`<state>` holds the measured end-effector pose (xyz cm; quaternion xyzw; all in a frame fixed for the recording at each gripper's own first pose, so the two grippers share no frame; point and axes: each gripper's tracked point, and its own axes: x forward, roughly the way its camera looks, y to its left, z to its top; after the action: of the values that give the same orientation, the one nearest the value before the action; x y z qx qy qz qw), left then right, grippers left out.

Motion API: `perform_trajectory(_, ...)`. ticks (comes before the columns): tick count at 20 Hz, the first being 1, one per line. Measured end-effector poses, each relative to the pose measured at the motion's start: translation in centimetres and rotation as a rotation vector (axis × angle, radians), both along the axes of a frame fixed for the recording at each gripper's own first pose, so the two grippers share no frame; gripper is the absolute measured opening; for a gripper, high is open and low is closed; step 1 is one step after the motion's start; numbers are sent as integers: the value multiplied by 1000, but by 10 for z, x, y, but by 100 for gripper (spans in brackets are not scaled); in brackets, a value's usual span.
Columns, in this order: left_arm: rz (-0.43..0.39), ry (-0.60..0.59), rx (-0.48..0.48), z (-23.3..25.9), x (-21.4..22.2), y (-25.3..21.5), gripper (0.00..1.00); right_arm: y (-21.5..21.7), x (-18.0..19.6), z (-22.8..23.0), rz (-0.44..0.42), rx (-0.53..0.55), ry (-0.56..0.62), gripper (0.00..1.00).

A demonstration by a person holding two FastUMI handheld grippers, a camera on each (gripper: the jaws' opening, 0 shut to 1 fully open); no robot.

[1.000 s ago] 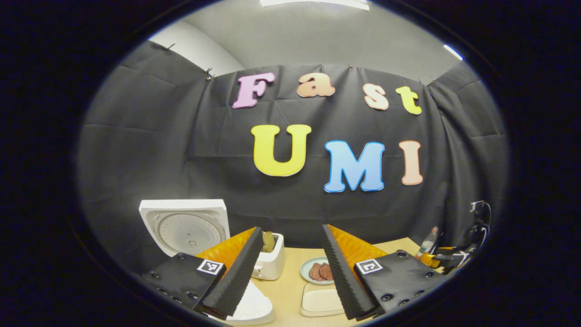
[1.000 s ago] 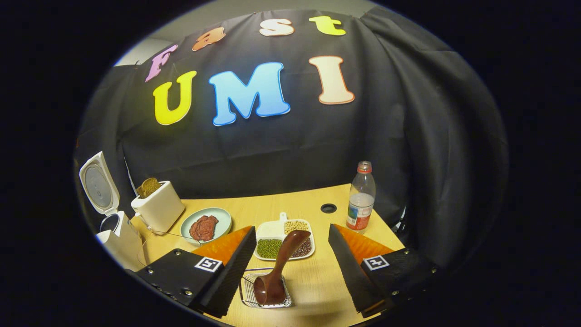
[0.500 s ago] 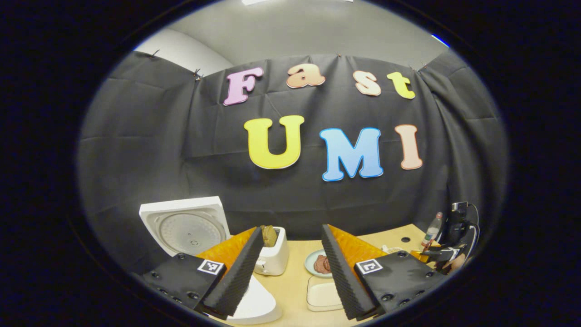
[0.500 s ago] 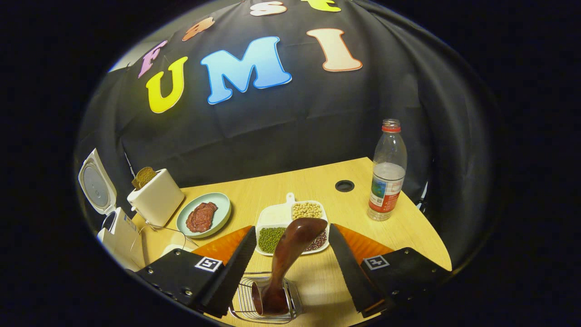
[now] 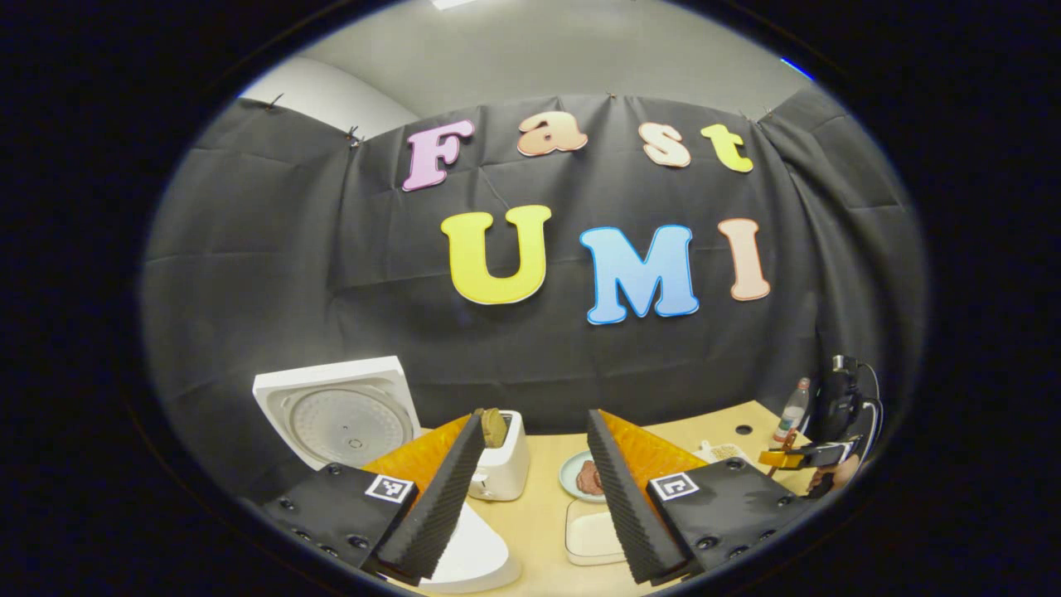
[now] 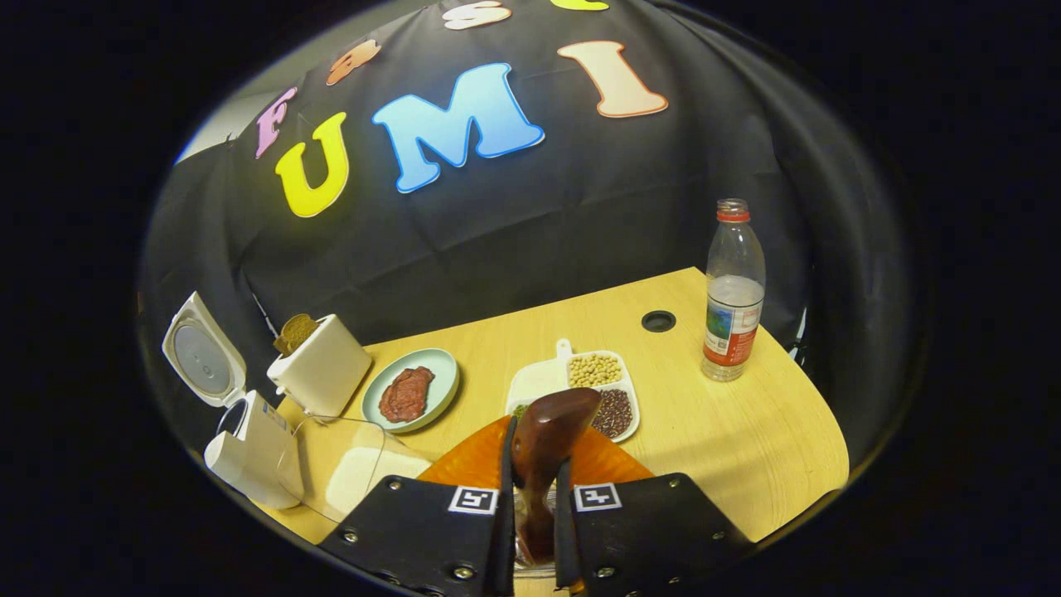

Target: Close the left gripper, press the button to open the rice cooker; take a wooden spoon from the chopstick holder with the right hand, scoop a spoonful of rice and pour it into the rice cooker, then put the wooden spoon back into the chopstick holder.

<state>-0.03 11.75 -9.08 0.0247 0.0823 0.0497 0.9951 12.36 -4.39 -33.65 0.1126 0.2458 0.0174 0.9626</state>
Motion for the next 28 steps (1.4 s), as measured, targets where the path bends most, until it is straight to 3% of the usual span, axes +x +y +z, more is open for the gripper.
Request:
perform_trajectory(1, -3, -4, -5, 1, 0, 0, 87, 3, -3, 7, 3, -8, -9, 12)
perform_trajectory(8, -32, -47, -16, 10, -2, 2, 88, 7, -16, 70, -58, -4, -76, 11)
perform_trajectory(16, -38, -71, -42, 8, -9, 28, 89, 53, -22, 167, -37, 60, -207, 11)
perform_trajectory(23, -91, -103, -42, 15, -15, 31, 89, 124, 3, 152, 24, 89, -195, 11)
perform_trajectory(28, -109, -104, -7, 8, -26, 36, 88, 168, 20, 109, 61, 35, -146, 11)
